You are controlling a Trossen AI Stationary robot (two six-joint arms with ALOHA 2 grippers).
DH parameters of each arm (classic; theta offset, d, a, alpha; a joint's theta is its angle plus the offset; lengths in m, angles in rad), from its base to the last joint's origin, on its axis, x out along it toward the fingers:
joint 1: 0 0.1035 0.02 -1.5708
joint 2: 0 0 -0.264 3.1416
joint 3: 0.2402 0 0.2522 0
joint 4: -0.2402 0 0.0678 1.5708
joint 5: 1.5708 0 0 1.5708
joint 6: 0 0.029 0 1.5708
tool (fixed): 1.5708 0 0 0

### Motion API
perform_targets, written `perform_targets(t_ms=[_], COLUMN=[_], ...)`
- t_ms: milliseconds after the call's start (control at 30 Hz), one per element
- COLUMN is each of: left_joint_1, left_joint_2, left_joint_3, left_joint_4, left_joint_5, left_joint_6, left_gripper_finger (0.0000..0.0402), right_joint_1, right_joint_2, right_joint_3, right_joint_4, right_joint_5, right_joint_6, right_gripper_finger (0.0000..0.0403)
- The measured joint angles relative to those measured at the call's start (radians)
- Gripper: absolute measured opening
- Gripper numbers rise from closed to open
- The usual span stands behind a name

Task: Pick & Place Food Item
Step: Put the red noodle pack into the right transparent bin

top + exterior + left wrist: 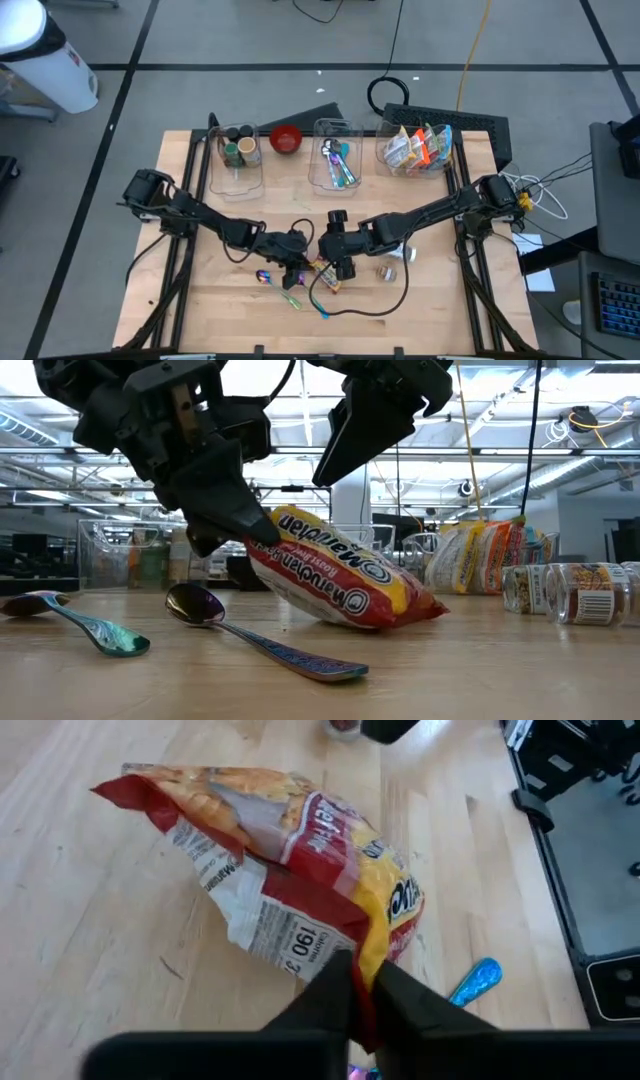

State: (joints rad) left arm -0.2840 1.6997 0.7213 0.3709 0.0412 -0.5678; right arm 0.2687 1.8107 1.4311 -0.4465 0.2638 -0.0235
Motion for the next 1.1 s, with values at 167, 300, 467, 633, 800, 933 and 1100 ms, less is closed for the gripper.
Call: perform_targets(t_ms=[167, 300, 467, 633, 800, 933, 1100], left_joint_1=[0.0, 0.0, -0.002, -0.026, -0.046, -0.053, -0.066], left_joint_2=[0.0, 0.0, -0.029, -0.075, -0.089, -0.088, -0.087], left_joint_3=[0.017, 0.043, 0.107, 0.17, 0.249, 0.31, 0.353], left_joint_4=[-0.001, -0.009, -0.129, -0.344, -0.576, -0.697, -0.832], left_joint_5=[0.011, 0.019, 0.009, -0.148, -0.359, -0.511, -0.649], left_joint_6=[0.036, 0.096, 0.183, 0.235, 0.249, 0.255, 0.256], left_gripper_finger=[0.001, 0.0004, 0.0004, 0.0003, 0.0003, 0.0002, 0.0002], right_joint_1=[0.001, 0.003, 0.019, 0.034, 0.026, 0.011, -0.008], right_joint_2=[0.0, 0.0, -0.005, -0.05, -0.112, -0.149, -0.17], right_joint_3=[0.0, 0.0, 0.0, 0.0, -0.001, -0.001, 0.0], right_joint_4=[0.0, 0.0, -0.001, 0.032, 0.069, 0.123, 0.125], right_joint_5=[0.0, -0.003, -0.005, -0.007, -0.004, -0.003, -0.003], right_joint_6=[0.0, 0.0, -0.013, 0.025, 0.192, 0.31, 0.397], right_gripper_finger=[0.0238, 0.0238, 0.0238, 0.0238, 0.0238, 0.0238, 0.0238])
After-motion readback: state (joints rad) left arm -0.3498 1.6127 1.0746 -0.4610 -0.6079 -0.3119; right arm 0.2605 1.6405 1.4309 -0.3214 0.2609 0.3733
